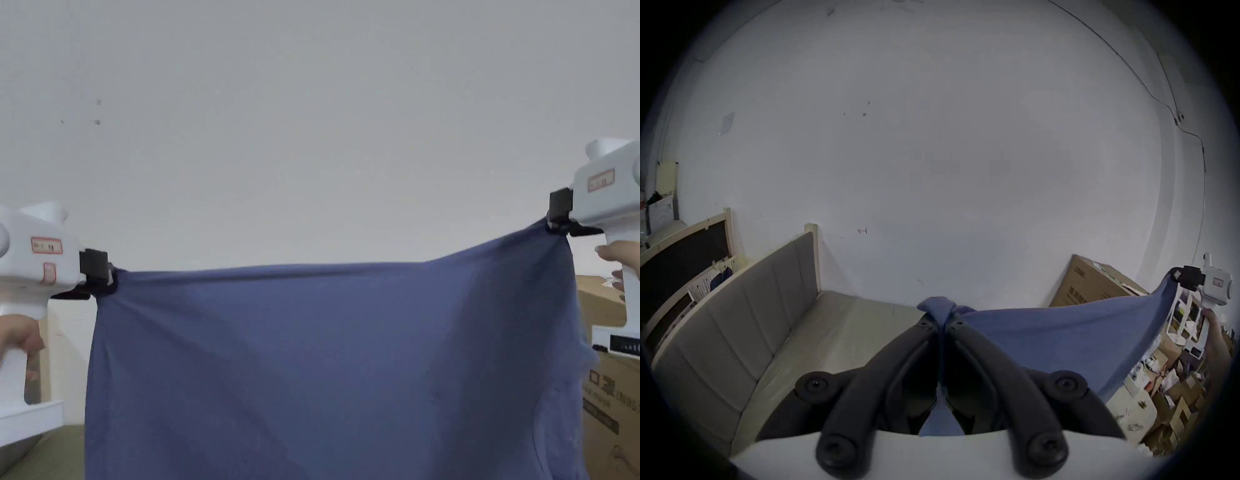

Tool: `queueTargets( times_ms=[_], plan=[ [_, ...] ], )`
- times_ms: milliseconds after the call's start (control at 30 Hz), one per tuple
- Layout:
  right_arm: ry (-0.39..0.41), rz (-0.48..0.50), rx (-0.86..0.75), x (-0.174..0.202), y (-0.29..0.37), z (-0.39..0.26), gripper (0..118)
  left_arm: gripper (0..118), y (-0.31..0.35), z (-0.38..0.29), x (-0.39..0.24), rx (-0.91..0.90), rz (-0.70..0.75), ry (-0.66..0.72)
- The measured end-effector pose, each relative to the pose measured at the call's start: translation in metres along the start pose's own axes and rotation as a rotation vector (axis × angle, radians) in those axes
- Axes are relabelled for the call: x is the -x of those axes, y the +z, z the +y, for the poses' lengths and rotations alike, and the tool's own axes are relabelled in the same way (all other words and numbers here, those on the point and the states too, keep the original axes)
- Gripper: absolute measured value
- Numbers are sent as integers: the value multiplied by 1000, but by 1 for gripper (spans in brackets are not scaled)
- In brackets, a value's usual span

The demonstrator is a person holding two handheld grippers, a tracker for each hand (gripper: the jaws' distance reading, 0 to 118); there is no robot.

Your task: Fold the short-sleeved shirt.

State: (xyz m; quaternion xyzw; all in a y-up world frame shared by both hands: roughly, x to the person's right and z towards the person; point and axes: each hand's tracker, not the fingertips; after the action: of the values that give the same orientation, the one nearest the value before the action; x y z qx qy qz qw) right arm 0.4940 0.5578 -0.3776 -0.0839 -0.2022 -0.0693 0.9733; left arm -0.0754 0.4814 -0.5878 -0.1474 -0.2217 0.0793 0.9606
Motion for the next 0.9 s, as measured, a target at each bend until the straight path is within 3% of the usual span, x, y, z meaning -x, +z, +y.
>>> queueTargets(
  times_ms=[300,467,567,667,900],
  plan=[
    [66,-78,-79,14,-95,6,0,2,-99,2,1,-73,36,-17],
    [68,-90,-27,5,-140,-40,0,1,-144,-32,5,-53,36,1],
    [50,-100,84,-7,-168,-108,0,1,-175,-83,12,75,62,36],
    [83,-85,260,-19,-189,-207,0,1,-196,-161,24,228,66,99],
    [76,-35,766,-49,-132,-456,0,1,-170,-358,53,628,95,57]
  ],
)
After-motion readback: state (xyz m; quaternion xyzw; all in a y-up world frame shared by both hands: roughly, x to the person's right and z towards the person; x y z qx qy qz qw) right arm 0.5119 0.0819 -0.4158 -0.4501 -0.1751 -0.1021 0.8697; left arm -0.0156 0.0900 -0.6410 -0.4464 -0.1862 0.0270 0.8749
